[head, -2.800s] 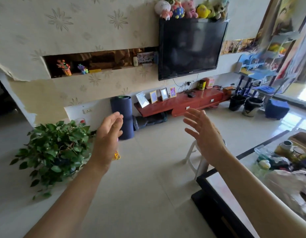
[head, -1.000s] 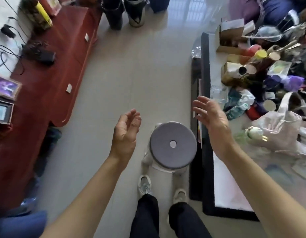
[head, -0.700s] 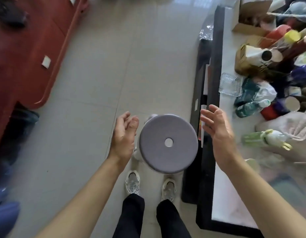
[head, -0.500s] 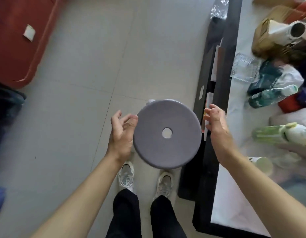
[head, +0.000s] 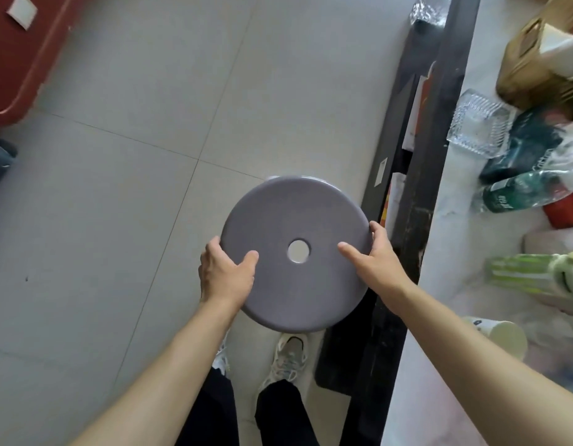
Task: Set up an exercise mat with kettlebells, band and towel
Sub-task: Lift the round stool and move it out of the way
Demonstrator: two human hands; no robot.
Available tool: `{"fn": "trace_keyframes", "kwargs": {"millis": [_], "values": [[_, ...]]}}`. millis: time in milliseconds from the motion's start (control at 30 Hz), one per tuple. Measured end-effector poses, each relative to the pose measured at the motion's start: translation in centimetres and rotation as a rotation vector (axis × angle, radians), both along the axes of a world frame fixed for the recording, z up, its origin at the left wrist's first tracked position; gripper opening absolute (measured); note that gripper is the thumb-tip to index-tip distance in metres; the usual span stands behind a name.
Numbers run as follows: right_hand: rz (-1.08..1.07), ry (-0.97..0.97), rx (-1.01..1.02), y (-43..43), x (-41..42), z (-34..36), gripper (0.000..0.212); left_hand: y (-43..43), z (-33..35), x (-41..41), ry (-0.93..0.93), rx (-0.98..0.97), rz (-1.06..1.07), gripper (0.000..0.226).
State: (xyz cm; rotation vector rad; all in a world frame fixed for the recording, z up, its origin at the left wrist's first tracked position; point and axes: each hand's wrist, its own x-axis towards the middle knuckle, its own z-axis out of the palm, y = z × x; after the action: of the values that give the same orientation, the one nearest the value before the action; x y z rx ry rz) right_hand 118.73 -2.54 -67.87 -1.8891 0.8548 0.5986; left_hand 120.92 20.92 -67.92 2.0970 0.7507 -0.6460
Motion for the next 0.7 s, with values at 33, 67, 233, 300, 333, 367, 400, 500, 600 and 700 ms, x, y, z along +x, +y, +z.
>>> {"fn": "trace_keyframes", "kwargs": {"millis": [33, 67, 233, 300, 333, 367, 400, 500, 600, 700], "values": [[0.010, -0.002, -0.014, 0.1, 0.2, -0.3, 0.086, -0.1, -0.2, 0.2, 0.014, 0.008, 0.008, 0.074], [0.013, -0.005, -0.028, 0.2, 0.4, -0.5, 0.087, -0.2, -0.4, 0.5, 0.029, 0.019, 0.014, 0.075], [-0.060, 0.003, -0.043, 0.3, 1.4, -1.6, 0.097, -0.8, -1.5, 1.8, 0.085, 0.080, 0.007, 0.080], [-0.091, 0.007, -0.031, 0.3, 1.4, -1.7, 0.103, -0.7, -2.1, 1.9, 0.106, 0.064, 0.017, 0.080], [-0.091, 0.015, -0.028, 0.3, 1.3, -1.7, 0.106, -0.7, -2.3, 1.8, 0.105, 0.049, 0.024, 0.081], [-0.083, 0.016, -0.025, 0.3, 1.2, -1.8, 0.107, -0.7, -2.4, 1.6, 0.098, 0.033, 0.031, 0.082], [-0.074, 0.016, -0.024, 0.3, 1.1, -1.8, 0.109, -0.8, -2.4, 1.5, 0.091, 0.021, 0.035, 0.084], [-0.059, 0.021, -0.028, 0.4, 1.1, -1.7, 0.113, -0.8, -2.3, 1.4, 0.074, 0.001, 0.047, 0.087], [-0.056, 0.003, -0.046, 0.7, 1.0, -1.4, 0.111, -0.6, -2.1, 1.4, 0.052, -0.022, 0.052, 0.087], [-0.051, -0.047, -0.058, 0.6, 1.6, -0.6, 0.105, -0.3, -1.4, 1.8, 0.005, -0.042, 0.064, 0.085]]}}
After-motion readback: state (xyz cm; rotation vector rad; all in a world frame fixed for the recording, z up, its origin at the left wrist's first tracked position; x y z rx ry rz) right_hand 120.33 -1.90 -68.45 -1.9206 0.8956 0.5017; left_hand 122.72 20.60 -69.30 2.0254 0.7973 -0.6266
